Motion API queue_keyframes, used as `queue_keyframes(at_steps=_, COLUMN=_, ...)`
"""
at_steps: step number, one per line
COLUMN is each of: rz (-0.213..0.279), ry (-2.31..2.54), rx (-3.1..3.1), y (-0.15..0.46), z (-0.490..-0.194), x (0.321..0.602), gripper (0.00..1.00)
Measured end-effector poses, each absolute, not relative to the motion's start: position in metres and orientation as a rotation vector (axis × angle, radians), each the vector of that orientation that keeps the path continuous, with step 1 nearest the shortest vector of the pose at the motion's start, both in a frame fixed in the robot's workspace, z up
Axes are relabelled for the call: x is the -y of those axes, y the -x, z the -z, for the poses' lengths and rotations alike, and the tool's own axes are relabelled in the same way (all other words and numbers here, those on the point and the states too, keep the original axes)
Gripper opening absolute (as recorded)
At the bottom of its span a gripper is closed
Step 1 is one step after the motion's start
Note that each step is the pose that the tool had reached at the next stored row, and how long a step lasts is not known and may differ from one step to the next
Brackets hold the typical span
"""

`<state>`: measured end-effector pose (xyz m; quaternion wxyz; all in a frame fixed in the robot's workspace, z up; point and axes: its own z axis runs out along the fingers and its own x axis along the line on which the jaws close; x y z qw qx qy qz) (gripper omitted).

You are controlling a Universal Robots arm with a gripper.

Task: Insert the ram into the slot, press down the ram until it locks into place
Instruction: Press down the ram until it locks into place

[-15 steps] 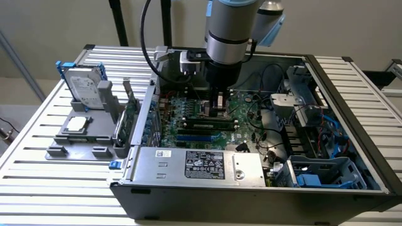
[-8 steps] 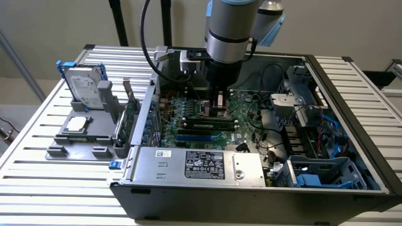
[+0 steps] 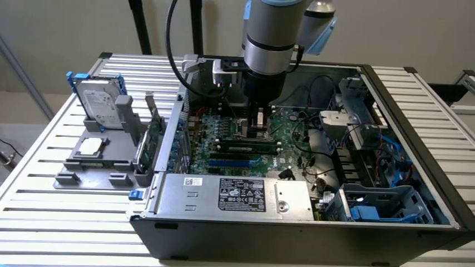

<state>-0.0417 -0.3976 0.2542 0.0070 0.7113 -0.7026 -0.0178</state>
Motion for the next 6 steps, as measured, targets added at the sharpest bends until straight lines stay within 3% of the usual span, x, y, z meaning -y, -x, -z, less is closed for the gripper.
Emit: queue_keyframes(at_steps=6, rz=0.056, ry=-2.225, rx=2.197, y=0.0417, z=-0.2542, x=0.3976, gripper=0.11)
